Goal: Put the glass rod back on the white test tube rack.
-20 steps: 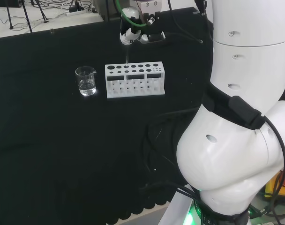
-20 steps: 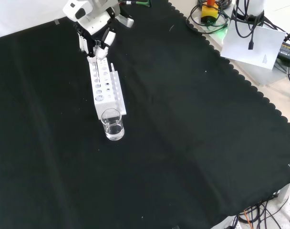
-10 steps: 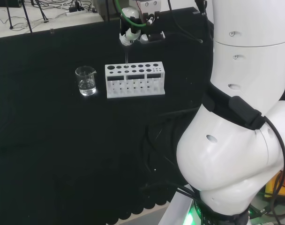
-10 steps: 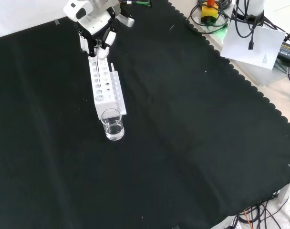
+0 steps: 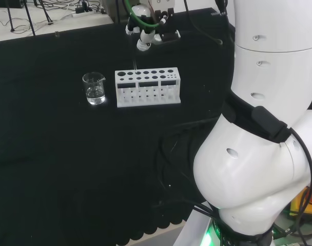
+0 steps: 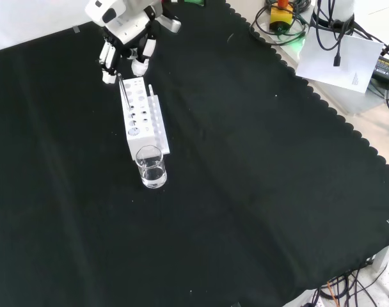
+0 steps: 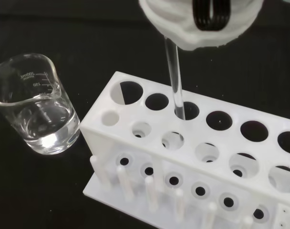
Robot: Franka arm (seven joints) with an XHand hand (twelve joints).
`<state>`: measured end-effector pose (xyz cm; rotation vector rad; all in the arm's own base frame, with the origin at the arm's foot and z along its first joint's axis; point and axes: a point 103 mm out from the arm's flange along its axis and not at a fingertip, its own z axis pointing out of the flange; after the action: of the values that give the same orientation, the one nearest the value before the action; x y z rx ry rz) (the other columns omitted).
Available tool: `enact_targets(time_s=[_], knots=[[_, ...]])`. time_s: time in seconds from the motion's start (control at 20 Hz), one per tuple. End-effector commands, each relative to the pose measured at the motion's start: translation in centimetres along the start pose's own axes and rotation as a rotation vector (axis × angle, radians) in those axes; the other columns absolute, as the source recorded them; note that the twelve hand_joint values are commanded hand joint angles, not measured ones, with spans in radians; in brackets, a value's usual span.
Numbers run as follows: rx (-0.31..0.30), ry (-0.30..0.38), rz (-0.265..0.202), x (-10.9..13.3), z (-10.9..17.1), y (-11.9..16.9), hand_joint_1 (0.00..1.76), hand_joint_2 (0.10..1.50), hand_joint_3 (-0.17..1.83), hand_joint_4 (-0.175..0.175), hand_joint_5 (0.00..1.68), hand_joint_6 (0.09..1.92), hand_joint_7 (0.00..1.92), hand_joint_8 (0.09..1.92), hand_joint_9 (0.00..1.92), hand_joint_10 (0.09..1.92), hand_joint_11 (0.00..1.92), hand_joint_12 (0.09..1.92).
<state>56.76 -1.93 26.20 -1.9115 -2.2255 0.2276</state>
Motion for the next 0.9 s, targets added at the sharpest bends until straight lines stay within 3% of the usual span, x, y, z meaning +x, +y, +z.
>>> enact_targets(time_s=[0.05,0.9], knots=[[-0.017,-0.003,0.011,-0.1,-0.7,-0.2,1.43,0.83,-0.17,-0.13,0.5,0.09,0.38,0.84,1.66,0.68,1.79,0.82],[-0.044,-0.008,0.036,-1.7,-2.2,-1.6,1.44,0.83,-0.17,-0.148,0.52,0.09,0.38,0.84,1.65,0.68,1.78,0.83]])
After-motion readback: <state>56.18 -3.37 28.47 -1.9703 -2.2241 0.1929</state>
